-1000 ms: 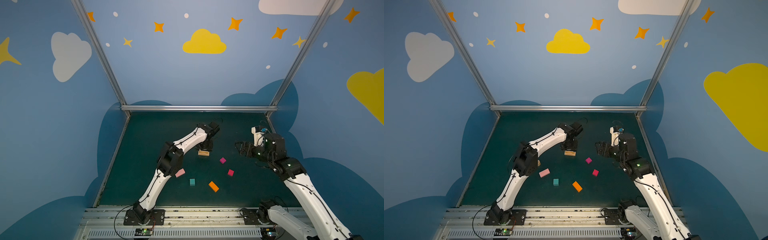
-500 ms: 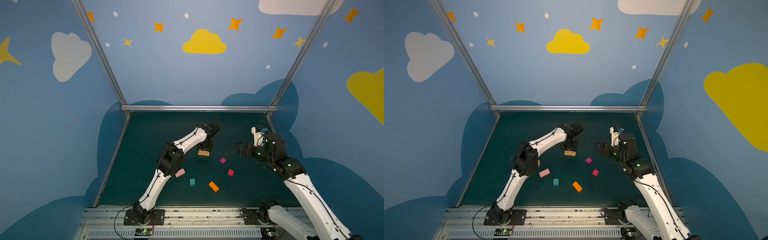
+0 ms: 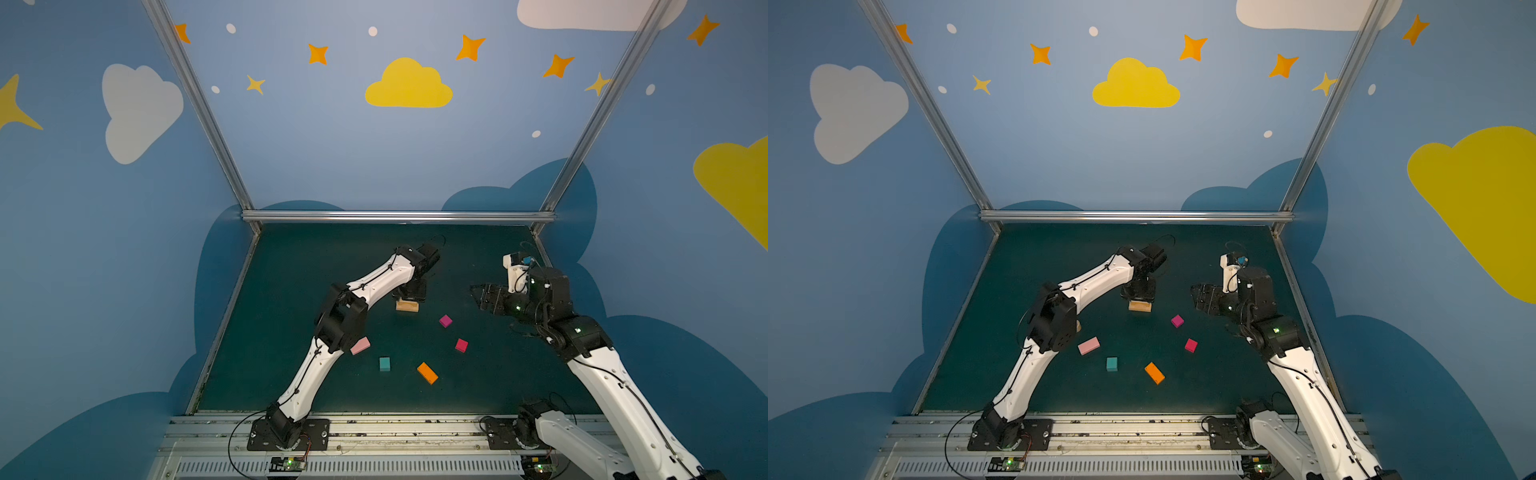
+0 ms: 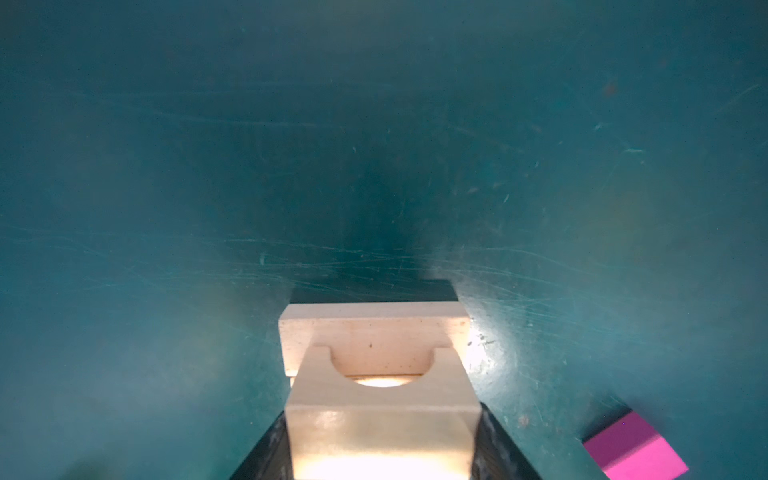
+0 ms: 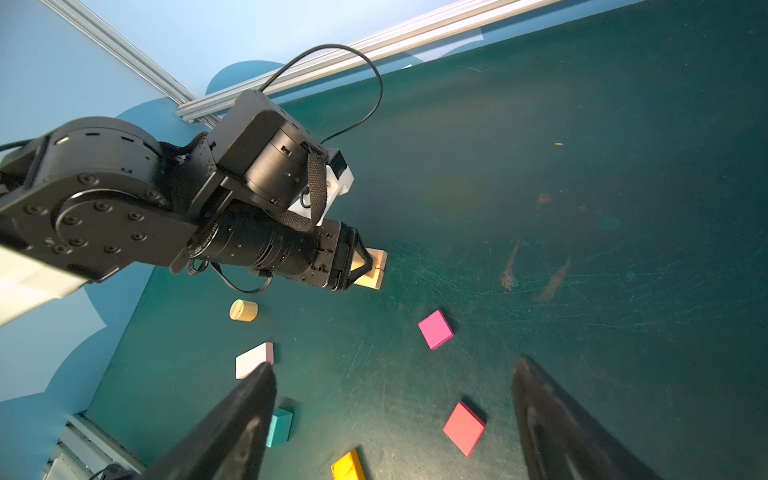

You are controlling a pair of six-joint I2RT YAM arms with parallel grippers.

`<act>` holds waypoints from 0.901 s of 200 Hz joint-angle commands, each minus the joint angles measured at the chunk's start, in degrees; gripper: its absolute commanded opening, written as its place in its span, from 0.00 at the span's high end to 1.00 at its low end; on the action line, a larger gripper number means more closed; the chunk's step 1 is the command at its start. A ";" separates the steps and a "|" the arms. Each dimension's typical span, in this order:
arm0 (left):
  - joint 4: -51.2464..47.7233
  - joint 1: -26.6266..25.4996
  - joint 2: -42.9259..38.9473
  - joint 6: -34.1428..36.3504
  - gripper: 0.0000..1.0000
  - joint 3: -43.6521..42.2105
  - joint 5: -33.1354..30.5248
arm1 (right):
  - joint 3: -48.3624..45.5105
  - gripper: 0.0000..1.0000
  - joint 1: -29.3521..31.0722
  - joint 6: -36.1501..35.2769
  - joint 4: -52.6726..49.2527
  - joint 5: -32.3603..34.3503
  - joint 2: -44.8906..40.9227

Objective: Build the wood block tower
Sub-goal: 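Open the left gripper to release the arch block and raise it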

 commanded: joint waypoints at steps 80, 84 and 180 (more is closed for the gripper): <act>-1.05 0.24 2.16 -0.24 0.30 0.67 -0.79 | -0.54 0.13 -0.10 0.03 0.53 -0.17 -0.35; -1.03 0.30 2.09 -0.27 0.30 0.72 -0.75 | -0.50 0.13 -0.15 0.01 0.55 -0.17 -0.28; -1.10 0.28 -0.45 -0.06 0.15 0.98 -0.67 | -0.41 0.13 -0.24 -0.03 0.56 -0.43 -0.24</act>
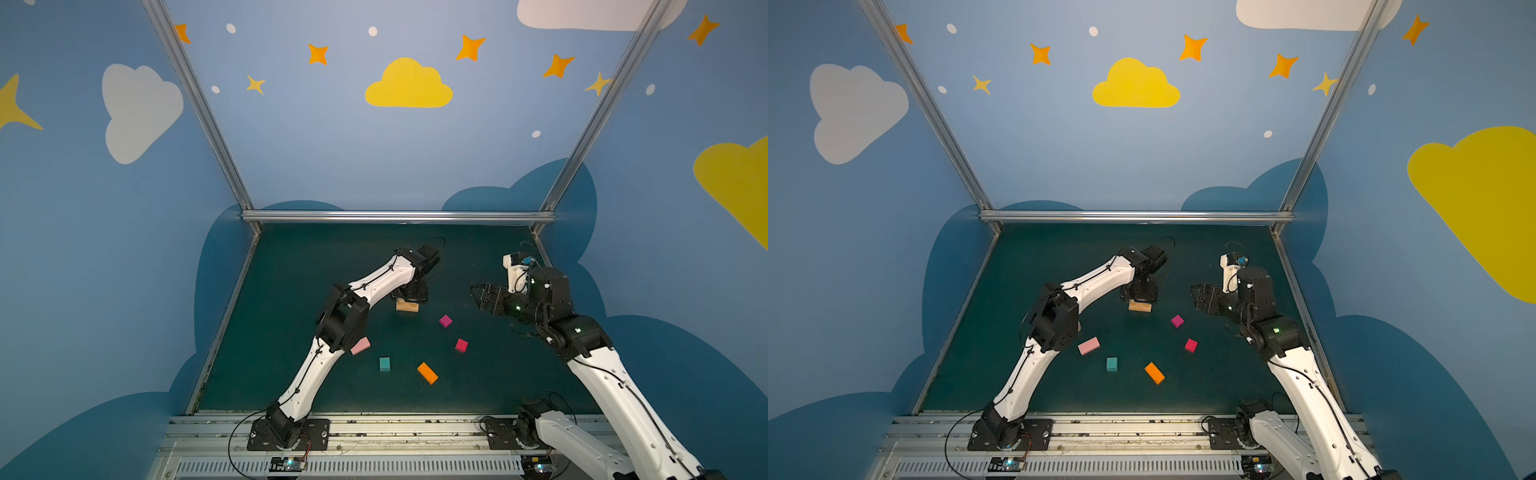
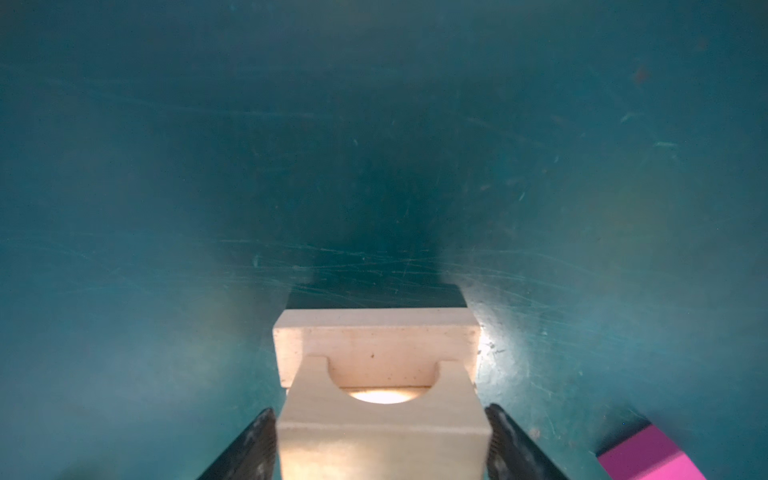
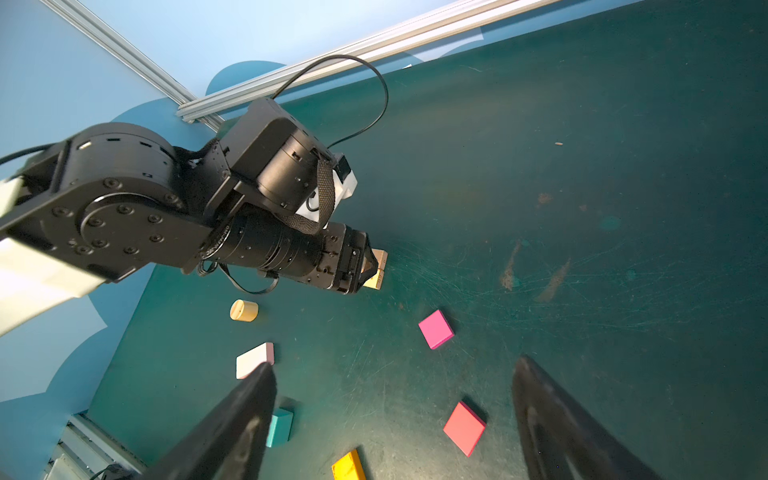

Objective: Build the wood block tower
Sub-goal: 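Open the left gripper to release the arch block and raise it, then draw the left gripper back while swinging the right gripper toward the orange block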

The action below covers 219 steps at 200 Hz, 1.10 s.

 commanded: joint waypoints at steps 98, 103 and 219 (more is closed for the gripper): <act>-1.73 0.67 -11.21 2.20 0.04 4.88 0.24 | 0.54 0.13 -0.22 0.18 0.20 -1.03 0.11; -1.33 0.70 -12.08 2.12 0.04 4.78 0.49 | 0.56 0.13 -0.26 0.32 0.25 -1.03 0.11; 15.53 1.18 -44.12 1.73 0.04 -23.44 -8.09 | -0.32 0.13 0.50 4.19 -1.45 -5.33 -0.75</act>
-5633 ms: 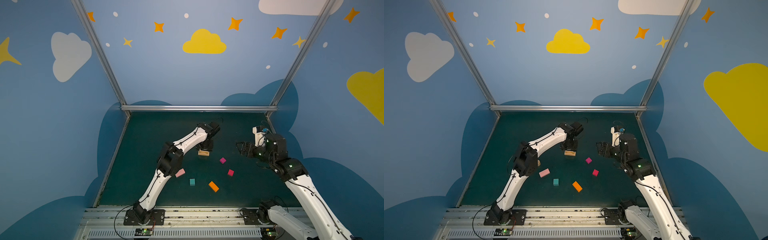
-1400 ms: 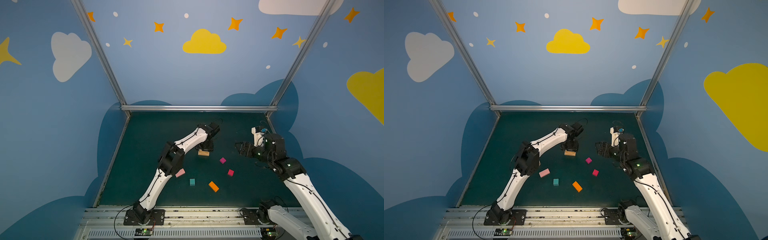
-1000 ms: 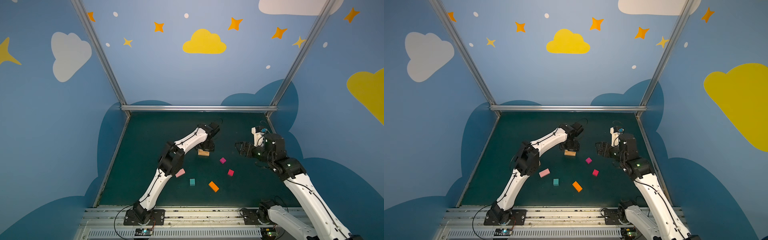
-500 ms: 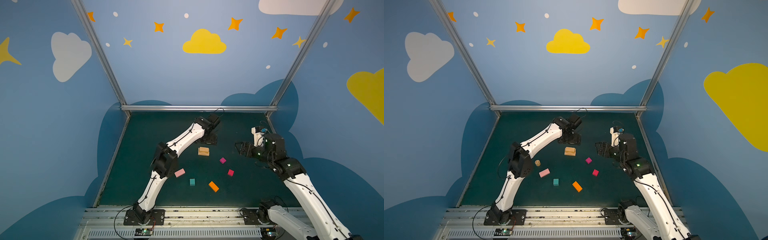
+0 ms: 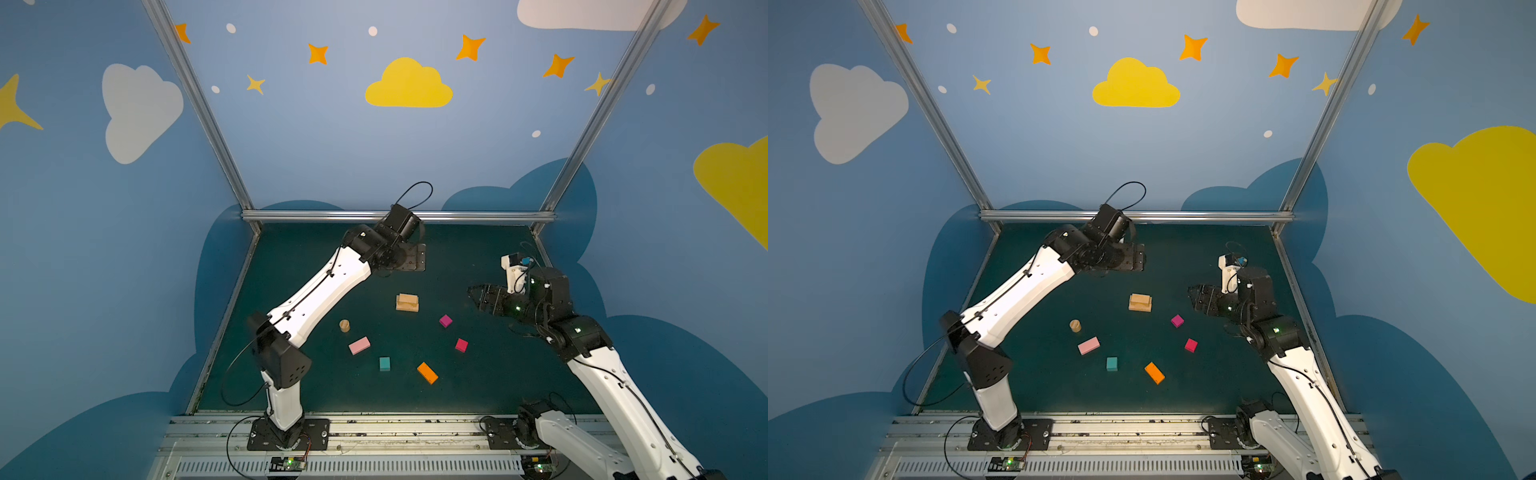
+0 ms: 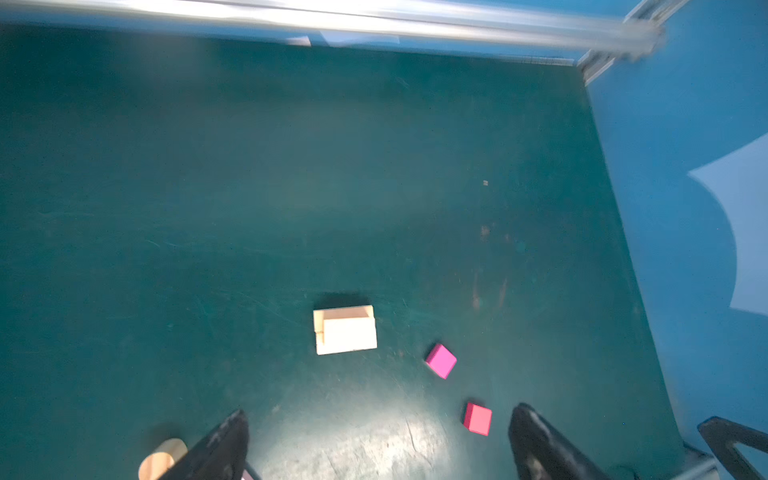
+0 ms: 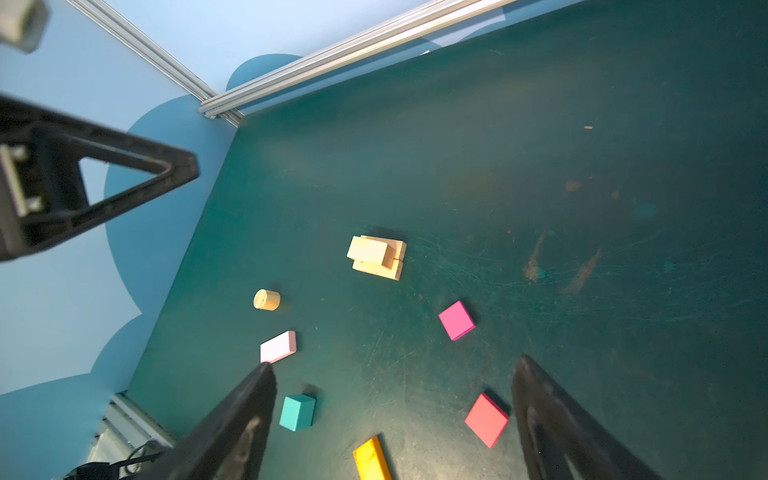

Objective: Build the wood block tower
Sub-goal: 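Draw the left gripper back while swinging the right gripper toward the orange block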

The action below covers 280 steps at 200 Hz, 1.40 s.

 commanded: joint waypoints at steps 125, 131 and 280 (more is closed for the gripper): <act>15.04 2.86 -32.99 -3.69 0.05 -40.54 -9.89 | 0.12 0.14 12.11 7.59 -6.73 10.72 1.33; 15.04 2.92 -33.42 -3.73 0.05 -40.90 -10.10 | 0.23 0.14 12.46 8.10 -7.17 11.47 1.50; 16.35 11.65 -34.93 -1.28 0.04 -46.67 -5.96 | 1.04 0.24 16.90 26.90 -7.71 28.31 14.45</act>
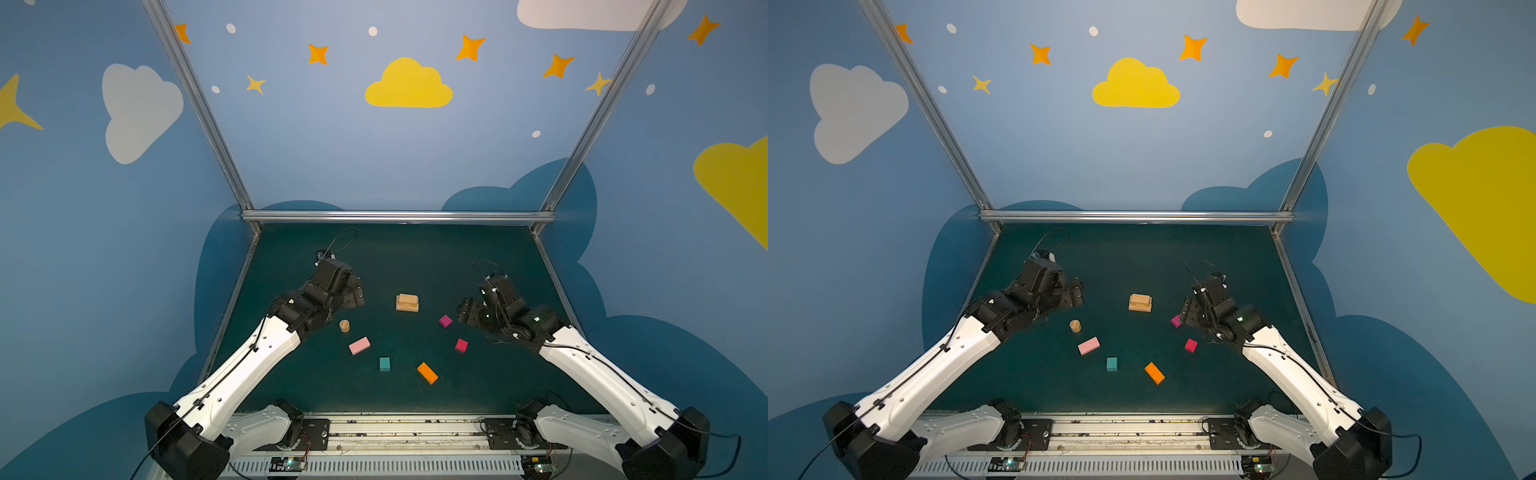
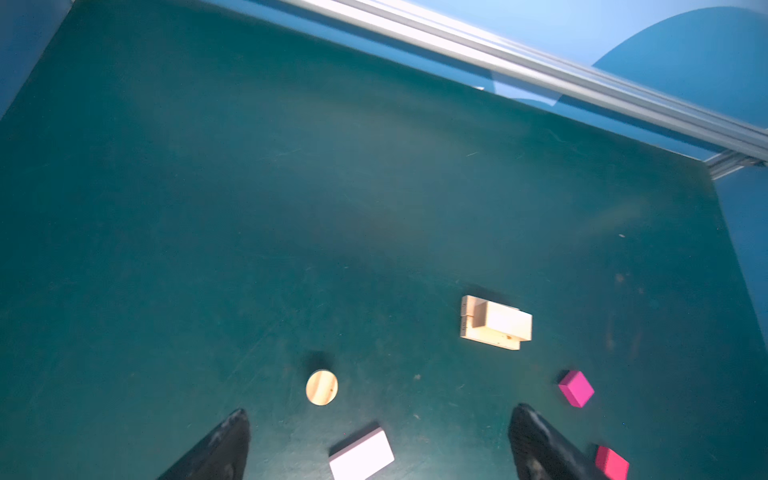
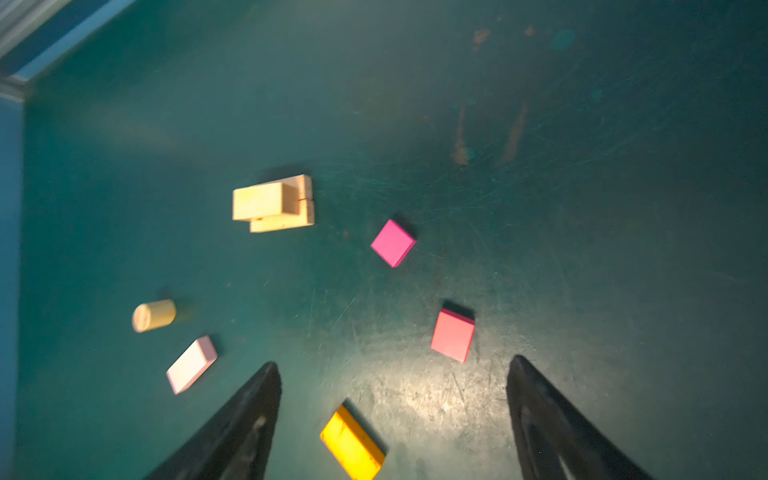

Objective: Build the wood block tower
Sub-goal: 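Draw the left gripper back while swinging the right gripper toward the orange block, then move the right gripper over the orange block nearest the robot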

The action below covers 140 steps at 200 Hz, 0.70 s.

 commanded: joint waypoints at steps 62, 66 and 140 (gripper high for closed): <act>0.22 4.46 2.93 2.22 0.04 0.08 3.56 | 5.79 0.37 2.00 6.83 4.48 -0.91 13.59; 0.29 4.57 2.89 2.21 0.03 -0.07 3.63 | 6.00 0.37 2.31 6.58 4.55 -0.83 14.00; 0.04 5.74 1.19 1.66 0.03 -1.67 4.56 | 8.45 0.32 10.07 8.15 -5.33 -4.96 16.08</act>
